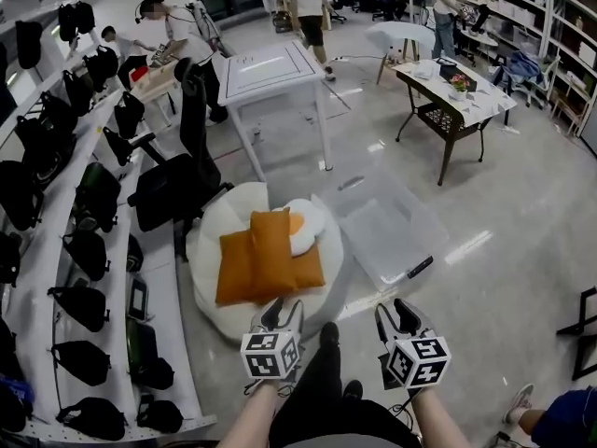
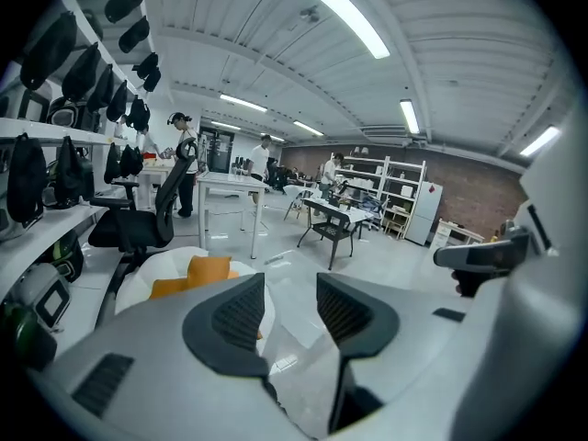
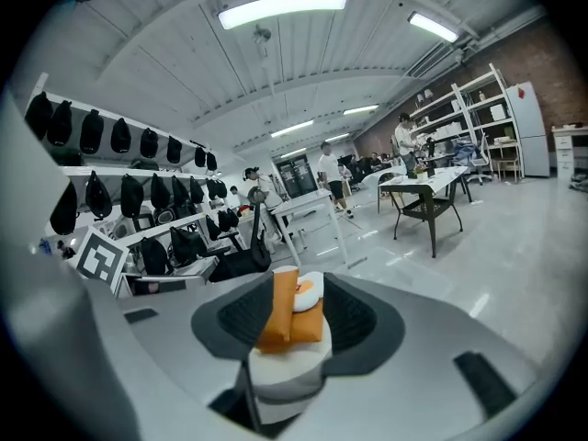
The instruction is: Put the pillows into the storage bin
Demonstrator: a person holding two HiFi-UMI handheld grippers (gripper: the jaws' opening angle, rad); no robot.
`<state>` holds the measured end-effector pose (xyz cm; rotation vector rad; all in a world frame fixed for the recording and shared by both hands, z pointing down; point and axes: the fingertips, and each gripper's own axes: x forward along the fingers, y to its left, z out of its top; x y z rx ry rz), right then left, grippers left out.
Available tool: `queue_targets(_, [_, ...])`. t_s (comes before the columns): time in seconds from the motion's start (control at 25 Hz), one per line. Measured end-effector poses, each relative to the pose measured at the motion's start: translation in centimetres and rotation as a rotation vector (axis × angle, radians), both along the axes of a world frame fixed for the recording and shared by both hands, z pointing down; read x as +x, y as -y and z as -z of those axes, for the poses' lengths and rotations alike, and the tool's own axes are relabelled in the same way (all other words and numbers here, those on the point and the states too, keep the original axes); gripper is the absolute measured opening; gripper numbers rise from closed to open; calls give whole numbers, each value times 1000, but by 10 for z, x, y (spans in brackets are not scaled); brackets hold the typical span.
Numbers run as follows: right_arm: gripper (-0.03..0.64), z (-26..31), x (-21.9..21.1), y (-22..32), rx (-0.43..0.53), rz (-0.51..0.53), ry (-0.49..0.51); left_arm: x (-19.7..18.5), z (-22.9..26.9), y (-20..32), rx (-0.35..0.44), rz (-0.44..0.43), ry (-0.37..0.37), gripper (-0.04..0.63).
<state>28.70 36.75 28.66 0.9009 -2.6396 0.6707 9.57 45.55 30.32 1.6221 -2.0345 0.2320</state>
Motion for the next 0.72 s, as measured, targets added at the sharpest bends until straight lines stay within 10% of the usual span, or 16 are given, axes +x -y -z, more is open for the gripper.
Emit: queue_targets(0.72, [153, -26, -151, 172, -71, -24, -62, -172, -40, 163, -79, 47, -25, 153])
